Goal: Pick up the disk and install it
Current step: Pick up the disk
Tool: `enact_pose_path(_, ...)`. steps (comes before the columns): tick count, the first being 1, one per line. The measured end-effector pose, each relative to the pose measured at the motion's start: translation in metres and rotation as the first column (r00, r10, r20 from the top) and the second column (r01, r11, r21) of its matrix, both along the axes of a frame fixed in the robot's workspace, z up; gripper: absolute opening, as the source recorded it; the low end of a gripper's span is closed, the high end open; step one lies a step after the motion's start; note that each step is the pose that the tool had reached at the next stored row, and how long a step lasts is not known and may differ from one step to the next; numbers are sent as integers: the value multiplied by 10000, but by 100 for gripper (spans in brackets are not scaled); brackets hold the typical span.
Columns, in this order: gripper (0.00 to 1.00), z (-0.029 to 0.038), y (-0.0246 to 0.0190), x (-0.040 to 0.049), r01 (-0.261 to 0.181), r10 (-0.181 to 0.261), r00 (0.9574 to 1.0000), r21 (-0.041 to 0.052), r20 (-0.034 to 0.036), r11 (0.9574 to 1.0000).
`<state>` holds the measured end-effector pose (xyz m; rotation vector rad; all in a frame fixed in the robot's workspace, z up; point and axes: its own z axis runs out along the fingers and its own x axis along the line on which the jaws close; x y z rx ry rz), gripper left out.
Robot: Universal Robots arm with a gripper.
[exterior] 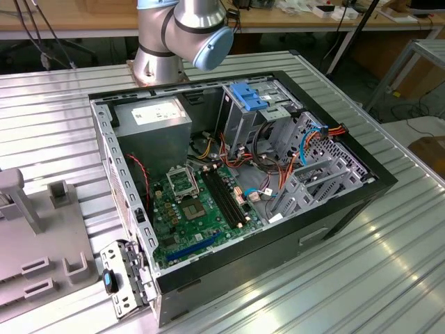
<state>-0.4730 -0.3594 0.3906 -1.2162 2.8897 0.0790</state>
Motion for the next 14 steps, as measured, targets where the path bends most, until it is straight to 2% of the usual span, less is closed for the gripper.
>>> enact_pose_path(2,11,1,0,0,-366,366,9993,-1,-1,9993)
enact_pose_path(3,11,0,0,0,-692,692,9976,-1,-1,9976)
enact_pose_path(6,11,0,0,0,-1365,1365,9906,0,0,9906)
enact_pose_path(8,11,0,0,0,-1789,1789,9839,0,-1,9839)
enact_pose_path(12,11,0,0,0,-2598,2598,9657,0,-1,9657)
enact_pose_path(13,11,-1,0,0,-2892,2892,9573,0,0,9573)
enact_pose_path(14,11,-1,0,0,-3105,3105,9506,0,0,9506)
